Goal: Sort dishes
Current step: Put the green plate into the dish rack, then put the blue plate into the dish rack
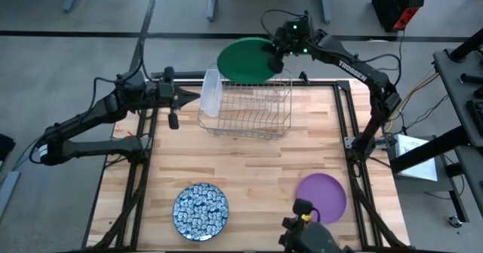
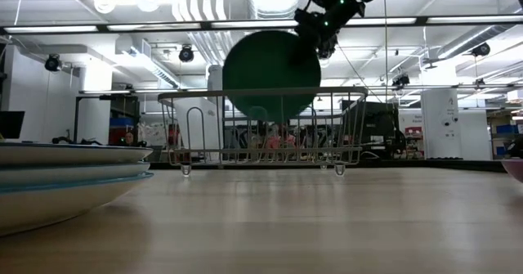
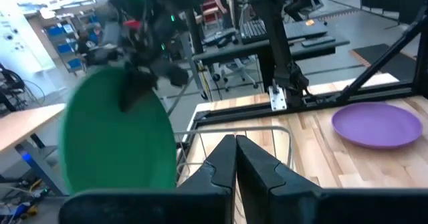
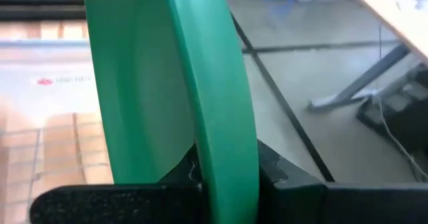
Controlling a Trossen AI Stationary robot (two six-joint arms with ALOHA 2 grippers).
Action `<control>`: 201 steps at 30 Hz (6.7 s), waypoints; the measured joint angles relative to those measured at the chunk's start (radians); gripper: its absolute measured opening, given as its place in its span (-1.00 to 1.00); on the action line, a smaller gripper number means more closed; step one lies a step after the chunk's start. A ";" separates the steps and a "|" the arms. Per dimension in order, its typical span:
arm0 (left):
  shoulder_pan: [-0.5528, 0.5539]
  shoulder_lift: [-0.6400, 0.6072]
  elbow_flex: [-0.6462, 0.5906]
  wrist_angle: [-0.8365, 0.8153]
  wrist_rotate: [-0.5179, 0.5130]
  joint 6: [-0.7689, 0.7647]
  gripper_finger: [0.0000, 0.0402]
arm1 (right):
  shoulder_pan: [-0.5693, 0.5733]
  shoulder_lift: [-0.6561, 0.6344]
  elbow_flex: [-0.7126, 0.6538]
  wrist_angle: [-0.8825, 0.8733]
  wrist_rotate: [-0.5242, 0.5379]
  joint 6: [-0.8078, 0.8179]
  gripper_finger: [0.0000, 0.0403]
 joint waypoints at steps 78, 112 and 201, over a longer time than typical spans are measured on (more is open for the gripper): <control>-0.494 -0.033 -0.029 -0.546 0.002 -0.221 -1.00 | 0.824 -0.343 -0.377 -0.182 0.097 0.832 -0.64; -1.356 0.111 -0.291 -0.263 -0.584 -0.828 -1.00 | 1.120 -0.069 -0.655 0.318 0.243 1.519 -0.28; -1.359 0.083 -0.582 0.171 -1.005 -1.237 -0.89 | 1.034 0.336 -0.331 0.619 0.462 0.907 -1.00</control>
